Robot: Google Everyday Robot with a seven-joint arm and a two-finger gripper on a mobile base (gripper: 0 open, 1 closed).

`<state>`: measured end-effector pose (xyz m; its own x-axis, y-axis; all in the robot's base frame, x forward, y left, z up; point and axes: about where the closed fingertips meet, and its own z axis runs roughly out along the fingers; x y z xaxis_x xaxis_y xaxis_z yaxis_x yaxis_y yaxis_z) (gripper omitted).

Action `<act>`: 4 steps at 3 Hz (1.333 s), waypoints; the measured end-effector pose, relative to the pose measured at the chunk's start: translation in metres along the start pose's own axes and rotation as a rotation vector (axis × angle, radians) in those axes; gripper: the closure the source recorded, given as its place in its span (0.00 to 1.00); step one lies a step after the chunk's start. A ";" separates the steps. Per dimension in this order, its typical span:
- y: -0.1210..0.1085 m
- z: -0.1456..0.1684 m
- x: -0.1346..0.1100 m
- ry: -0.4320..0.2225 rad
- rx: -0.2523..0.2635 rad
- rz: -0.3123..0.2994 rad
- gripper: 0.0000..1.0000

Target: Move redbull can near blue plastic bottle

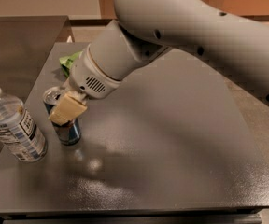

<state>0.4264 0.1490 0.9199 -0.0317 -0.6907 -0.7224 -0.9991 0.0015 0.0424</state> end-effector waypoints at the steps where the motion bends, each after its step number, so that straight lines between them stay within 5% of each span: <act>1: 0.003 0.006 0.001 0.018 -0.022 -0.005 0.35; 3: 0.006 0.010 0.002 0.027 -0.034 -0.023 0.00; 4: 0.006 0.010 0.002 0.027 -0.034 -0.023 0.00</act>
Offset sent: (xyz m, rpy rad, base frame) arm -0.0037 0.0049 -0.0179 -0.0297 0.0225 0.0612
